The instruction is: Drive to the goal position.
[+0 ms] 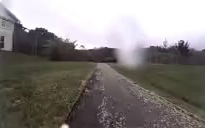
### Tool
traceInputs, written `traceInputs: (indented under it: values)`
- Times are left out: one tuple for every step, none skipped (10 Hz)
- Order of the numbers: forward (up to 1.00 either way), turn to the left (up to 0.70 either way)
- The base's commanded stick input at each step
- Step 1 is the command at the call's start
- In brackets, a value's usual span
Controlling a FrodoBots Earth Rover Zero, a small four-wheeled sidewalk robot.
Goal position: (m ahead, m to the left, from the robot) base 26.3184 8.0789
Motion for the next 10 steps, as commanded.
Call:
traceInputs:
  values:
    - [0.7, 0.0]
    - [0.7, 0.0]
    - [0.7, 0.0]
    - [0.7, 0.0]
    - [0.7, -0.02]
    - [0.7, -0.07]
    - [0.7, -0.12]
    - [0.7, -0.17]
    - [0.7, -0.22]
    - [0.7, -0.27]
